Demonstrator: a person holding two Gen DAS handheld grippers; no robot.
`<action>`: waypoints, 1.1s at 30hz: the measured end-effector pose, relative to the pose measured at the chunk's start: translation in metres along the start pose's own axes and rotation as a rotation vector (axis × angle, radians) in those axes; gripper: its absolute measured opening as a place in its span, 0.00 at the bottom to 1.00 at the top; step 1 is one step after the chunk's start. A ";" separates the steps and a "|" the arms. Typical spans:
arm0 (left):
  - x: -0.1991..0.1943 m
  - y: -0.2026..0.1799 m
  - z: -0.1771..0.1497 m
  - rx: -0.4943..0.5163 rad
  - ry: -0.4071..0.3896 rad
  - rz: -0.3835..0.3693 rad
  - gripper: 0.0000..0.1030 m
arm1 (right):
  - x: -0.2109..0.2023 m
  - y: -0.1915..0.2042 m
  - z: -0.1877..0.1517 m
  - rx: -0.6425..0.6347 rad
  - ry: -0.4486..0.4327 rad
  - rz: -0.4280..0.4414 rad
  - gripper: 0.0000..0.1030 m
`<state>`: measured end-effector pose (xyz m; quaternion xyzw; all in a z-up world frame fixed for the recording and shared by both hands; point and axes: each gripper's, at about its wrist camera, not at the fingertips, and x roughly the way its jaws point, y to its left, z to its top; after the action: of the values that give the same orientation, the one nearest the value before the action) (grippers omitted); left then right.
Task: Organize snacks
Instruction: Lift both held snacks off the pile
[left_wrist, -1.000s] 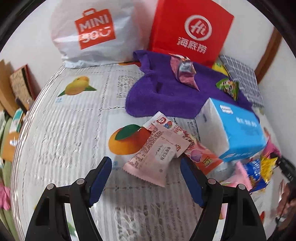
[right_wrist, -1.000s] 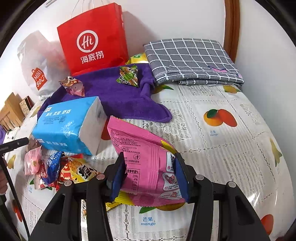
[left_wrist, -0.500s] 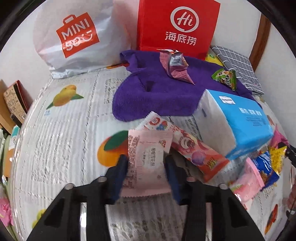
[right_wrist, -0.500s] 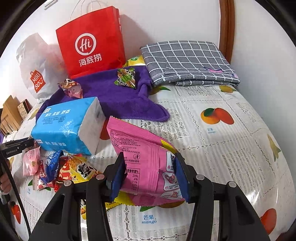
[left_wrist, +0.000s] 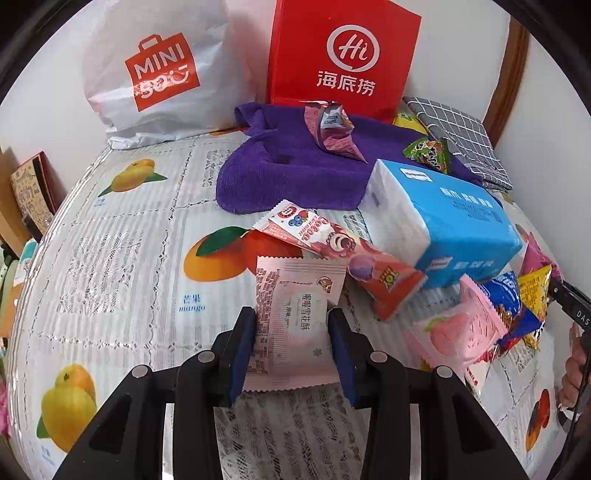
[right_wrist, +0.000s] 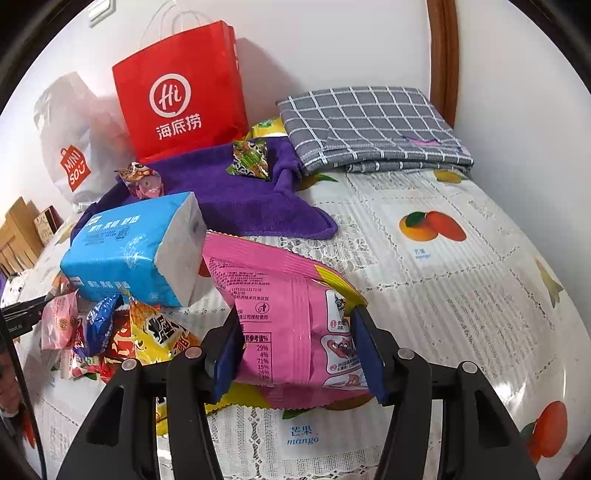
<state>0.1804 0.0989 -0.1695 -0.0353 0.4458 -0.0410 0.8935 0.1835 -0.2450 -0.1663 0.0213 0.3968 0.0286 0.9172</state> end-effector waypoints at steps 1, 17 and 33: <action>0.000 -0.001 -0.001 0.000 -0.006 0.003 0.37 | -0.001 0.002 -0.001 -0.007 -0.010 -0.007 0.55; -0.002 0.005 -0.006 -0.050 -0.020 -0.036 0.37 | 0.012 -0.014 -0.002 0.082 0.044 0.094 0.62; -0.003 0.010 -0.006 -0.078 -0.024 -0.070 0.37 | 0.011 -0.015 -0.001 0.080 0.050 0.099 0.61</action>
<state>0.1740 0.1092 -0.1717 -0.0863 0.4349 -0.0542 0.8947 0.1910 -0.2590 -0.1758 0.0769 0.4189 0.0587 0.9029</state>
